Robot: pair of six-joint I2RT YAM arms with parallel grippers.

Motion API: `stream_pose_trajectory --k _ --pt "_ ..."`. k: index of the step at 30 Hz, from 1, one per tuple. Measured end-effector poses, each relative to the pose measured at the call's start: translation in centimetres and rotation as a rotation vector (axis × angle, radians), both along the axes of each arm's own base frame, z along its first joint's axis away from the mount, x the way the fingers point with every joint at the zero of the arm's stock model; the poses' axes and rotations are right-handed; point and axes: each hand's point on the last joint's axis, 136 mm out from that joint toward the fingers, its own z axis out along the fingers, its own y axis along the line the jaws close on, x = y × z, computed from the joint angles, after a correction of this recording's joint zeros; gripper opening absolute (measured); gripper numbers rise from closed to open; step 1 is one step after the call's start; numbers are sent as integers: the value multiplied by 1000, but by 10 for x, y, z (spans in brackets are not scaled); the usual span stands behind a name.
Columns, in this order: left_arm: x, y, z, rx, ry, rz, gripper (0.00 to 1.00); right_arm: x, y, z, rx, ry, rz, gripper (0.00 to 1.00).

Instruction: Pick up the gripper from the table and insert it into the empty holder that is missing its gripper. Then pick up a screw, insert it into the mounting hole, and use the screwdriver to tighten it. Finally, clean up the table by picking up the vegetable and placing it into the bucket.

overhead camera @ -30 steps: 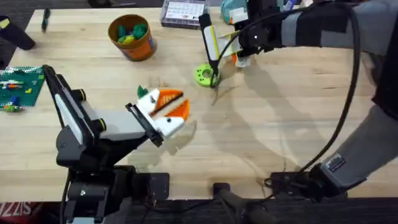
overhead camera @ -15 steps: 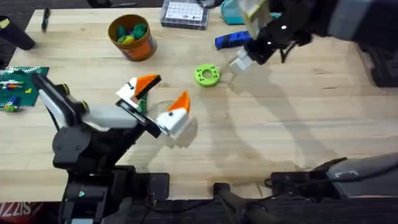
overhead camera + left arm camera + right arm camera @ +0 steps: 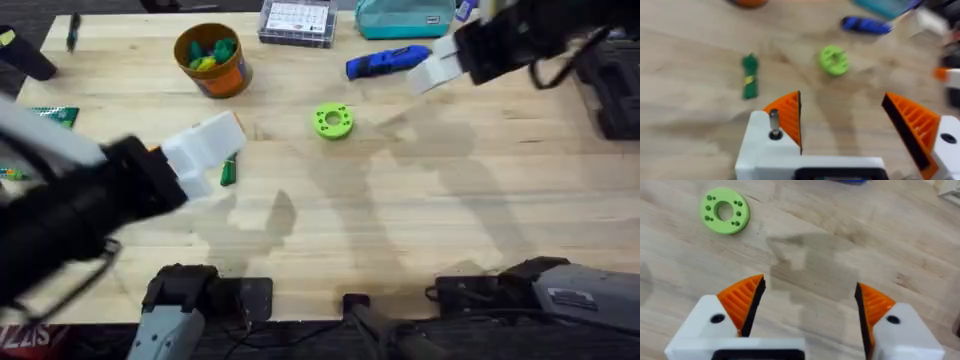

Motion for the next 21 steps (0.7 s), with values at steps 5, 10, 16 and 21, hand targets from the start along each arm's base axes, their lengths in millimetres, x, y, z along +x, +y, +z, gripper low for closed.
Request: stream_pose_trajectory --k 5,10,16,21 --pt "17 20 18 175 178 0 985 -17 -1 23 26 9 7 994" --pt "43 29 13 251 275 -8 985 -29 14 31 121 24 54 994" --pt "61 36 -27 296 480 -24 985 -43 23 28 184 92 61 994" --pt "88 40 -77 316 676 -41 985 -44 26 29 225 109 8 993"
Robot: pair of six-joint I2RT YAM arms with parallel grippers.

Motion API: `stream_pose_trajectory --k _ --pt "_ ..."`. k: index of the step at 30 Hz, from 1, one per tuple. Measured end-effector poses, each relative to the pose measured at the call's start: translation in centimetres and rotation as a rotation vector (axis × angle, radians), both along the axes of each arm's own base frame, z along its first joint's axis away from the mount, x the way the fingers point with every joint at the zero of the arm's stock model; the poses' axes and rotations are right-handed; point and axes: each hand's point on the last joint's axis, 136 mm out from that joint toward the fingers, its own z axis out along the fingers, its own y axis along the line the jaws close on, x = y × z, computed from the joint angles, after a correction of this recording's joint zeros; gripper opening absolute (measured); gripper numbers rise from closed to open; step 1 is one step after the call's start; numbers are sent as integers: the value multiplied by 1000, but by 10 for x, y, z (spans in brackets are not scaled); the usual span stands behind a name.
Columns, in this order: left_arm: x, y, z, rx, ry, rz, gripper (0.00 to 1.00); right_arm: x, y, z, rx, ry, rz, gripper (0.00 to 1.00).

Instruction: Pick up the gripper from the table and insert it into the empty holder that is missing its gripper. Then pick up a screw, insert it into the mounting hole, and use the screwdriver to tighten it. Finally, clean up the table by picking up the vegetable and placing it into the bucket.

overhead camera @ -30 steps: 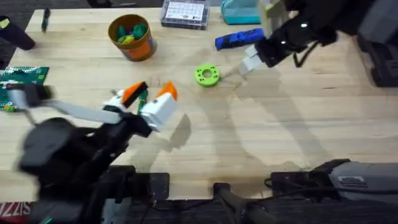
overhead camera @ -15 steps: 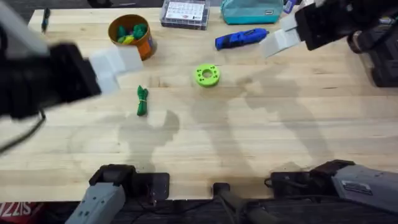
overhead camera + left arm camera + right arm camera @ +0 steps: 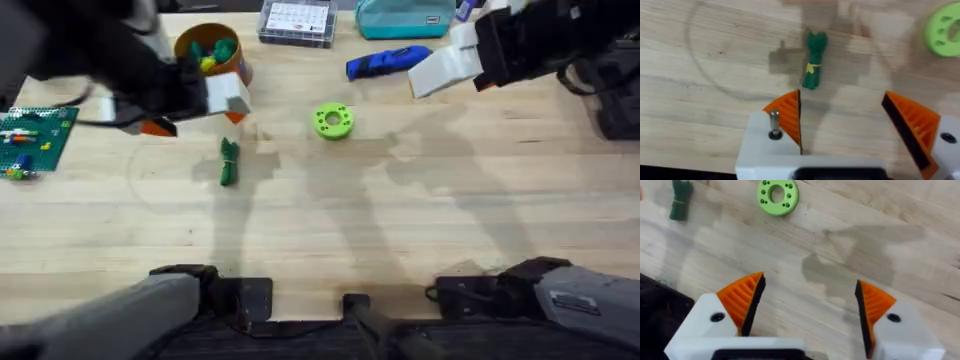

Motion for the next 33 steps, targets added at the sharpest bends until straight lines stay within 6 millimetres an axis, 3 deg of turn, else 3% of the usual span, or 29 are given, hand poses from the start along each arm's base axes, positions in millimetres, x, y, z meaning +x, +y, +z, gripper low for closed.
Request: stream_pose_trajectory --k 6,10,17,19,24,25,33 --pt "17 2 -77 14 126 6 986 1 -1 0 21 20 -71 994" --pt "9 3 -119 16 192 6 985 5 -10 0 18 22 -143 994" --pt "13 2 -151 13 227 5 994 11 -19 1 20 12 -198 994" --pt "14 2 -151 16 225 4 865 11 -19 1 21 13 -201 994" --pt "18 6 -150 33 219 9 104 11 -19 1 23 13 -204 994" --pt "20 5 -150 31 214 7 39 12 -19 1 23 13 -204 994" --pt "9 5 -145 32 317 -1 27 13 -19 1 25 8 -205 994"
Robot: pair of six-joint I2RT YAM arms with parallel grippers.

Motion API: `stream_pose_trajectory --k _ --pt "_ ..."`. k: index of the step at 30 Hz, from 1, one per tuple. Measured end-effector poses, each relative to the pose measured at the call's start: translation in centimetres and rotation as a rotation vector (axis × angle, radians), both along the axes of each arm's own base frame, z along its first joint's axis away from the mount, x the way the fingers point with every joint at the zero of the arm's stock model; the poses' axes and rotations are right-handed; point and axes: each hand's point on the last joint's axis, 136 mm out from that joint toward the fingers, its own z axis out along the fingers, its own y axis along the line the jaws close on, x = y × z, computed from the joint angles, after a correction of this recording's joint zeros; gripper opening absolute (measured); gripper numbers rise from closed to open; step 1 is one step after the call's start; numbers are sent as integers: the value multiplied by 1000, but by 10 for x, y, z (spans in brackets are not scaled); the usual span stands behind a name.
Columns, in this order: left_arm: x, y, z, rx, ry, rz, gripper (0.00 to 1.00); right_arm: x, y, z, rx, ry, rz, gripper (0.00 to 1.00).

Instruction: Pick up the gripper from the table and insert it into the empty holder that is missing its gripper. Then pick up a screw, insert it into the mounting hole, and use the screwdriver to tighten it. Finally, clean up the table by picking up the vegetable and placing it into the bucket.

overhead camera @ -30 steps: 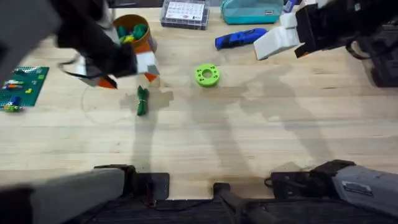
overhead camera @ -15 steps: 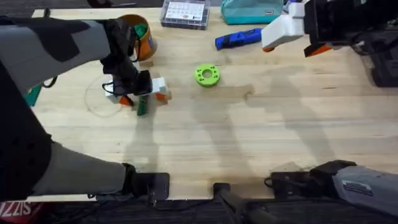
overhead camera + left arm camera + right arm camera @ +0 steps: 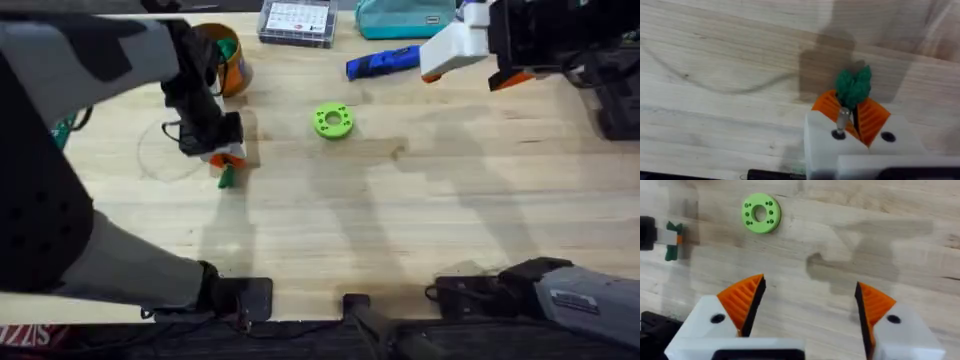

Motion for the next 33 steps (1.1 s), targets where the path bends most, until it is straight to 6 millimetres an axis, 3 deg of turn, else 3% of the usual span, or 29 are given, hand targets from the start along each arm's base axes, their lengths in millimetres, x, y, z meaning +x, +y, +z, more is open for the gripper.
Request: stream_pose_trajectory --k 3,11,15,19,28,33 --pt "19 0 22 -1 -24 -15 27 0 0 0 0 -2 0 994" --pt "143 1 144 16 -515 -46 27 1 0 0 1 -2 0 994" --pt "177 7 176 53 -688 -39 27 1 0 0 1 -3 0 994" --pt "194 15 175 79 -734 -23 27 1 0 0 1 -4 0 994" --pt "233 56 121 123 -719 54 27 1 0 0 1 -4 0 993" --pt "239 72 109 137 -716 83 27 1 0 0 1 -4 0 993"
